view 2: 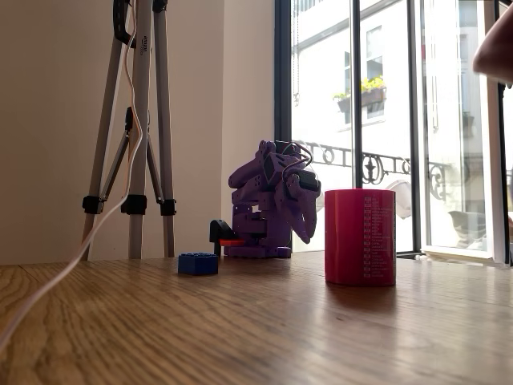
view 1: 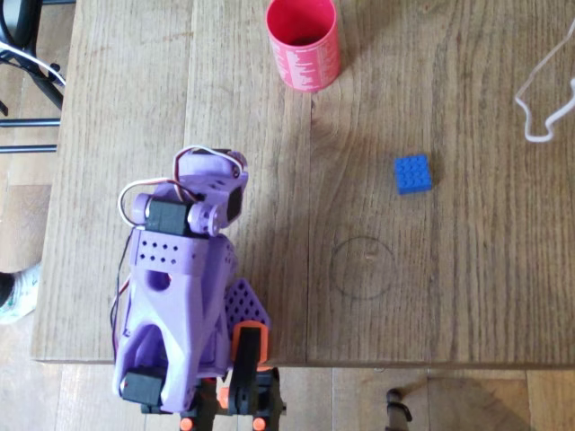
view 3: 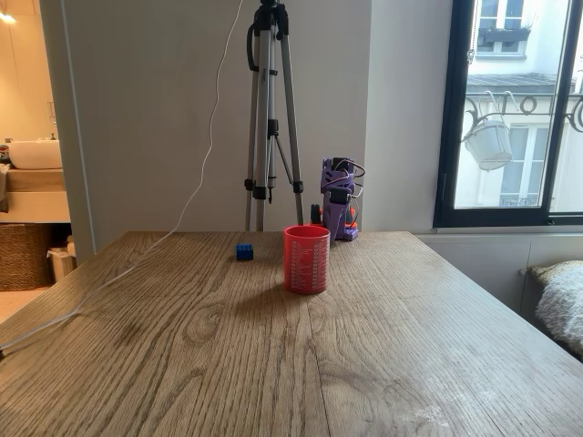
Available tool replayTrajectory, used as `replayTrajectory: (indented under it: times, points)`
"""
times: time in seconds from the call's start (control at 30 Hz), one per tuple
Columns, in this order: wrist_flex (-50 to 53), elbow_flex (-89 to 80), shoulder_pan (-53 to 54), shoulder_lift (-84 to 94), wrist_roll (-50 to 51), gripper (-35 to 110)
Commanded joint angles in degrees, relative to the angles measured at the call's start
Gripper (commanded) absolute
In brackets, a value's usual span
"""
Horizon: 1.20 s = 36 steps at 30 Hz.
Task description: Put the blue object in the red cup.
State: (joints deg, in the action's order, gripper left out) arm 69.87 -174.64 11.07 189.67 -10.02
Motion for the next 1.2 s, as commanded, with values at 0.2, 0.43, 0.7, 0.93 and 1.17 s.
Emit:
replayTrajectory:
  times: [0.2,0.43,0.7,0.93,1.17]
  points:
    - [-0.7,0.8,0.0,-0.4,0.0,1]
    - [-0.7,0.8,0.0,-0.4,0.0,1]
    - [-0.7,0.8,0.0,-0.4,0.0,1]
    - [-0.7,0.7,-1.3,-0.4,-1.1,1]
    - [-0.9,0.7,-1.1,-0.4,-1.0,1]
